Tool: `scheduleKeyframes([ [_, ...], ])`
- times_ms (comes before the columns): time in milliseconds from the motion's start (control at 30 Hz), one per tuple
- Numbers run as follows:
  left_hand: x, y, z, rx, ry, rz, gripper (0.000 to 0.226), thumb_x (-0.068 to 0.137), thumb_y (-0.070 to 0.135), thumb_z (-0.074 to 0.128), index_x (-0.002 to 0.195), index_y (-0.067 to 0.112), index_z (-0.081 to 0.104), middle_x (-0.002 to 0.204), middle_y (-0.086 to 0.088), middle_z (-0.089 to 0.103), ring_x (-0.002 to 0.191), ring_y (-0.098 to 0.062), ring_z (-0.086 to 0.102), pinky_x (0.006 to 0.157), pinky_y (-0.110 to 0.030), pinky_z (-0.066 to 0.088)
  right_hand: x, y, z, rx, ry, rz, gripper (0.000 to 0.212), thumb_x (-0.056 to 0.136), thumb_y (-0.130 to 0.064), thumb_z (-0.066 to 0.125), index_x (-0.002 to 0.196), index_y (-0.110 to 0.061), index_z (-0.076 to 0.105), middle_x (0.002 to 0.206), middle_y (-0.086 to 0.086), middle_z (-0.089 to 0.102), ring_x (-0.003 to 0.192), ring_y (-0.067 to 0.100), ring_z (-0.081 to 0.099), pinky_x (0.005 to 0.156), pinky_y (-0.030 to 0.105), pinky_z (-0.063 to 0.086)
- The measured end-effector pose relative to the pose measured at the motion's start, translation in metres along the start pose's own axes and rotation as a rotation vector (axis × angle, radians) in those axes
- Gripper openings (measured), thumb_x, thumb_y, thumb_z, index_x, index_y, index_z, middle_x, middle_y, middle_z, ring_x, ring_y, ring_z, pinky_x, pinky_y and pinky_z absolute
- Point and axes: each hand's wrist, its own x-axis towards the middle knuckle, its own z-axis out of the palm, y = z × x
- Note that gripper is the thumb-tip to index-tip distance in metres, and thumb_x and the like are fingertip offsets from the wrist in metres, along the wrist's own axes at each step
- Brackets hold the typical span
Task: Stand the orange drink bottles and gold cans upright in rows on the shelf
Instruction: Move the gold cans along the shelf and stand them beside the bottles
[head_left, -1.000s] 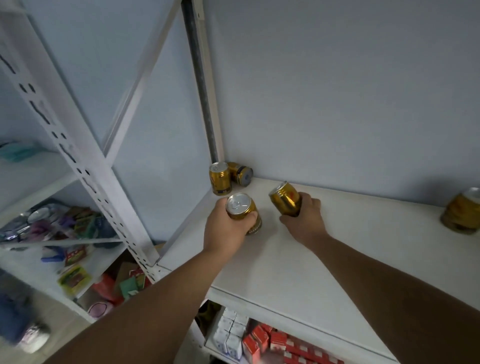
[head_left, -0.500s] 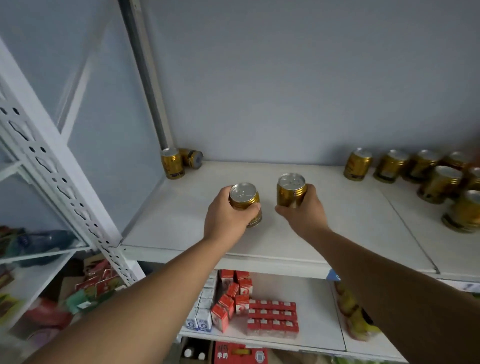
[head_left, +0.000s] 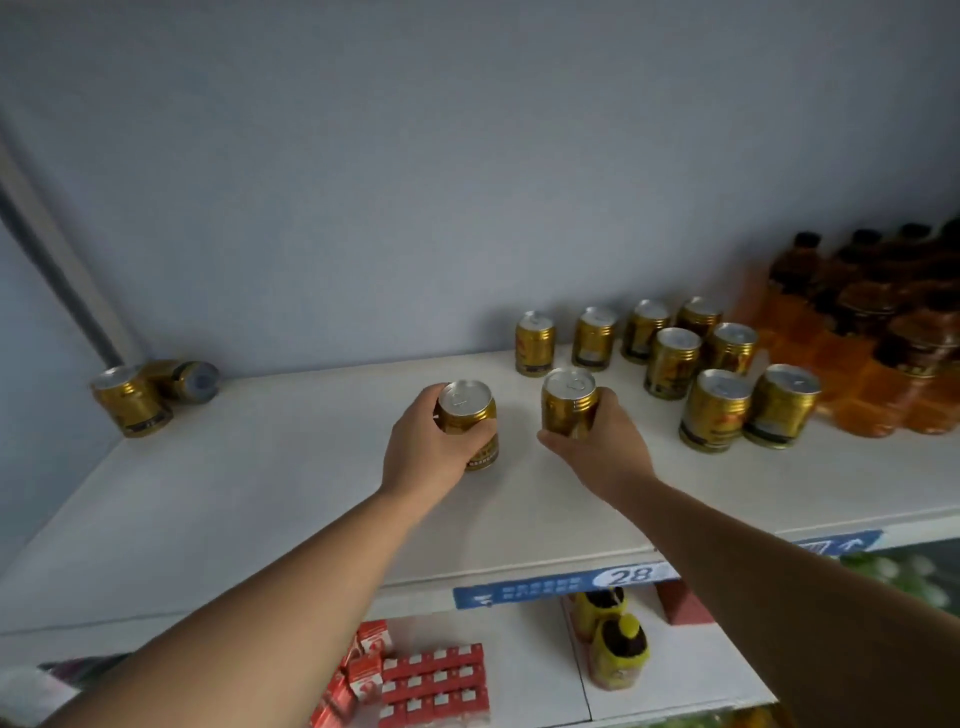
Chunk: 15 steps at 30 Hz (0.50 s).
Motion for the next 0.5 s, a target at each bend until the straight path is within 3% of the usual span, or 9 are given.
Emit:
scheduleKeyframes([
  [167,0.028,0.022,0.058,-0.02,-0.022,-0.025,0.052,0.07,0.054,0.082,0.115,0.045,0.056,0.1,0.03,0.062,0.097,0.01,0.057,0.07,-0.014,0.042,0.047,0.033,-0.024,0.018,-0.011,-0.014,0.071,0.066,-0.061,0.082,0.122,-0.033,0.047,0.106,-0.014,0.059,0.094,0.011,0.057,0.075,0.031,0.046],
  [333,0.046,0.025,0.09,-0.01,-0.066,-0.031,0.049,0.073,0.055,0.081,0.116,0.044,0.058,0.102,0.031,0.062,0.097,0.015,0.056,0.073,-0.012,0.042,0.075,0.049,-0.026,0.056,-0.05,-0.002,0.064,0.067,-0.054,0.084,0.11,-0.047,0.037,0.097,-0.022,0.053,0.094,0.007,0.054,0.079,0.031,0.045],
  [500,0.068,0.025,0.106,-0.011,-0.086,0.0,0.04,0.075,0.061,0.076,0.108,0.049,0.056,0.1,0.034,0.062,0.1,0.024,0.051,0.069,-0.007,0.042,0.101,0.058,-0.018,0.185,-0.023,0.059,0.071,0.068,-0.038,0.088,0.126,-0.037,0.047,0.107,-0.019,0.054,0.102,0.007,0.052,0.085,0.031,0.043],
])
